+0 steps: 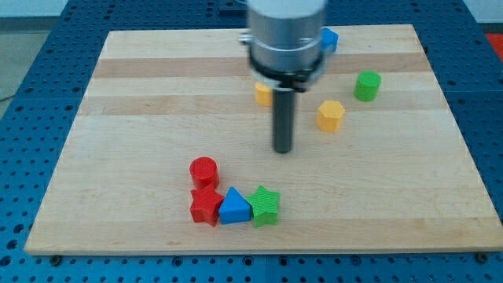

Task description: Move the green circle closer to group of blocks

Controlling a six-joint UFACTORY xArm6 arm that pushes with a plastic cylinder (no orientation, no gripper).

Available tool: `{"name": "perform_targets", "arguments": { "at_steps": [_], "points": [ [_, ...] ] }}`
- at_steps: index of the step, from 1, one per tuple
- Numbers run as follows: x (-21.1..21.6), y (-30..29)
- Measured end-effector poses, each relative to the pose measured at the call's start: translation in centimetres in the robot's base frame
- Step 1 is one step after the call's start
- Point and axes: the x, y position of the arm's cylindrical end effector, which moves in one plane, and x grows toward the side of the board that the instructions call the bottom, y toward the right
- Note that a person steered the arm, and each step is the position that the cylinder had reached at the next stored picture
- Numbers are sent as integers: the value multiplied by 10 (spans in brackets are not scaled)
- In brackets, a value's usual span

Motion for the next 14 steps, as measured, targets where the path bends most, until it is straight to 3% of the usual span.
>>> {"name": "perform_targets", "arguments": {
  "at_steps": [1, 2, 3, 4, 7, 8, 9, 11, 12, 13, 14],
  "points": [
    [-29, 59],
    [-88, 65],
    [-96, 29],
    [-91, 52],
    [-89, 191],
    [-145, 202],
    [-163, 151],
    [-66, 96],
    [-83, 106],
    [-95, 153],
    [-45, 112]
  ]
}}
